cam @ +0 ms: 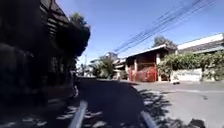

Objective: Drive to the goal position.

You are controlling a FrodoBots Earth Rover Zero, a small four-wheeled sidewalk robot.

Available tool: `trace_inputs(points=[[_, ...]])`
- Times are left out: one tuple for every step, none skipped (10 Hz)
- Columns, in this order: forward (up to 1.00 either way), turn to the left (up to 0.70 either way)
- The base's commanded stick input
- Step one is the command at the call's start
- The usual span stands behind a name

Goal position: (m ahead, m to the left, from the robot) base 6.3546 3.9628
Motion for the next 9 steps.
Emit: trace_inputs(points=[[1.0, 0.0], [1.0, 0.0], [1.0, 0.0], [1.0, 0.0], [1.0, 0.0], [1.0, 0.0], [1.0, 0.0], [1.0, 0.0], [1.0, 0.0]])
